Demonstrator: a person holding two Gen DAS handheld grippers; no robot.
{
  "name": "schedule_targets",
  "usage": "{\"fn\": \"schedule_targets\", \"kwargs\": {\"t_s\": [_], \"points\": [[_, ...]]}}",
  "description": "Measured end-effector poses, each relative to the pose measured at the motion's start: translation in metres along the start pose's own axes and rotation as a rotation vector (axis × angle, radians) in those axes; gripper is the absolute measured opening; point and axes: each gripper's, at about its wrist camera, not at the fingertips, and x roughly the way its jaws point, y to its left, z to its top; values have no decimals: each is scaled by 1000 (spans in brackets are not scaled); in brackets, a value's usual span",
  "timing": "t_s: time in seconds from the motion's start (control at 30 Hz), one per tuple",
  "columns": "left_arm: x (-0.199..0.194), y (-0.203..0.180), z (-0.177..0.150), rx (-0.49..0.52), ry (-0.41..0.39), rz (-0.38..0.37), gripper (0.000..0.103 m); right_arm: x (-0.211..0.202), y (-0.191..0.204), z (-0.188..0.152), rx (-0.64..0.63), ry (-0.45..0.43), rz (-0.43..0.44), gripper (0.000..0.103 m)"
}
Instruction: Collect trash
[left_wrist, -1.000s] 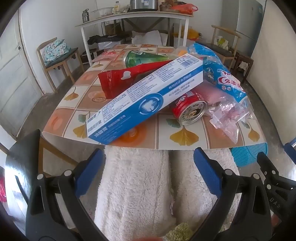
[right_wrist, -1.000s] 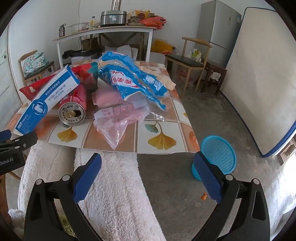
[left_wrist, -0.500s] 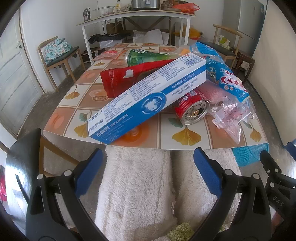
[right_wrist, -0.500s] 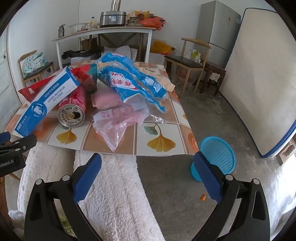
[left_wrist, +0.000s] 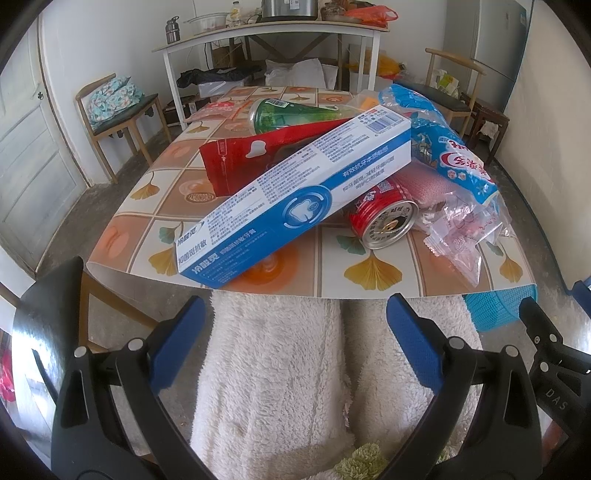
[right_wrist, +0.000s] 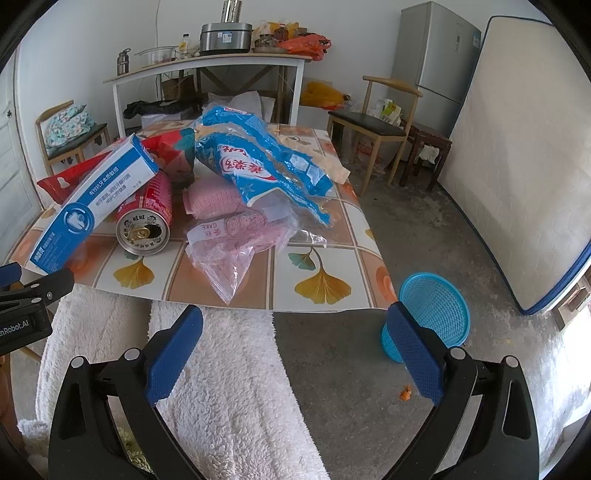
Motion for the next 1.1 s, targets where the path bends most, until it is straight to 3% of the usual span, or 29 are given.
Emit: {"fn": "schedule_targets", "kwargs": {"t_s": [1.1], "points": [[0, 0, 0, 2, 4, 4, 94, 0, 0, 0, 2, 0, -1, 97]]}}
